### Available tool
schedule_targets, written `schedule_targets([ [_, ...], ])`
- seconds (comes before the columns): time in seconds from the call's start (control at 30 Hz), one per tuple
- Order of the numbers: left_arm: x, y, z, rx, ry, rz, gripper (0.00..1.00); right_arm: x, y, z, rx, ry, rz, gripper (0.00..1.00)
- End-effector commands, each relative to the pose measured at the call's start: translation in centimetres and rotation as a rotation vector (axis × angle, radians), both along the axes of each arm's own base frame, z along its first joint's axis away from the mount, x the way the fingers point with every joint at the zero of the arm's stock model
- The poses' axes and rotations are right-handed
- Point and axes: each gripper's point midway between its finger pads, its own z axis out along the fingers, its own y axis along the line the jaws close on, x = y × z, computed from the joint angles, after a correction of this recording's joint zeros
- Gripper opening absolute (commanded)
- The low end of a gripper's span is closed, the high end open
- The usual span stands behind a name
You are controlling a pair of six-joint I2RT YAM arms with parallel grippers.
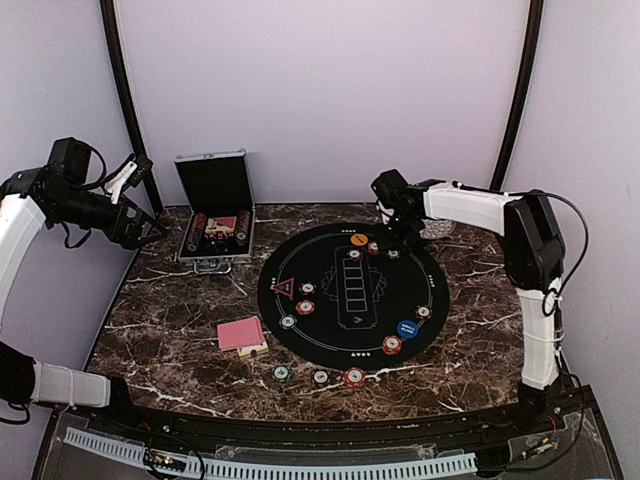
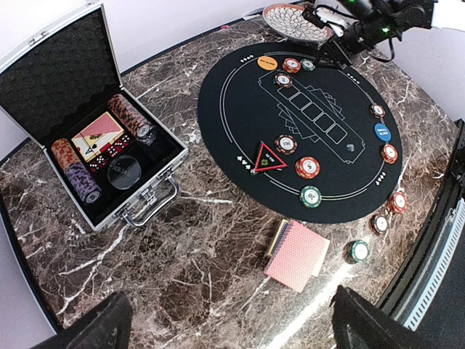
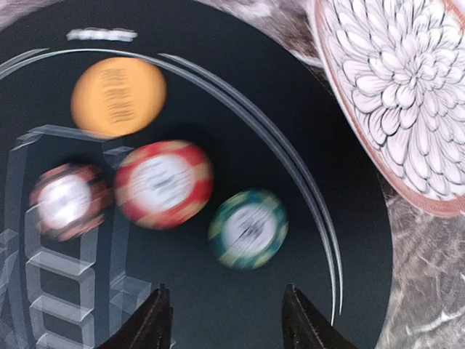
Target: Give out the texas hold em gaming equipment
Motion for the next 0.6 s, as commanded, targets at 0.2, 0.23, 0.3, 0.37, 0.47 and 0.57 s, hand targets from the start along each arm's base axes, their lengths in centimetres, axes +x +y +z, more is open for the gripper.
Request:
schedule_targets([
  [0.2, -1.0, -0.4, 0.5, -0.002, -0.003, -0.028, 0.99, -16.2, 12.2, 5.4, 0.047, 0.002, 0.368, 0.58],
  [0.23, -1.1, -0.4, 0.5, -0.001, -0.004, -0.028, 0.99, -18.2, 13.4, 5.0, 0.046, 0.025, 0.413, 0.61],
  [0.3, -1.1, -0.3, 0.4, 0.001, -0.004, -0.03, 0.99, -22.1, 15.9, 4.2, 0.05, 0.063, 0.508, 0.67],
  [0.37, -1.2, -0.3, 0.2, 0.003, -0.003, -0.031, 0.99, -26.2, 18.5, 3.6, 0.054, 0.087, 0.618, 0.72],
  [0.47, -1.2, -0.3, -0.1, 0.005, -0.001, -0.033, 0.99, -29.9, 21.0, 2.3, 0.047, 0.119, 0.73, 0.76],
  [0.57, -1.2, -0.3, -0.5, 0.008, 0.007, -0.031, 0.99, -32.1, 22.9, 1.4, 0.065, 0.156, 0.804, 0.79],
])
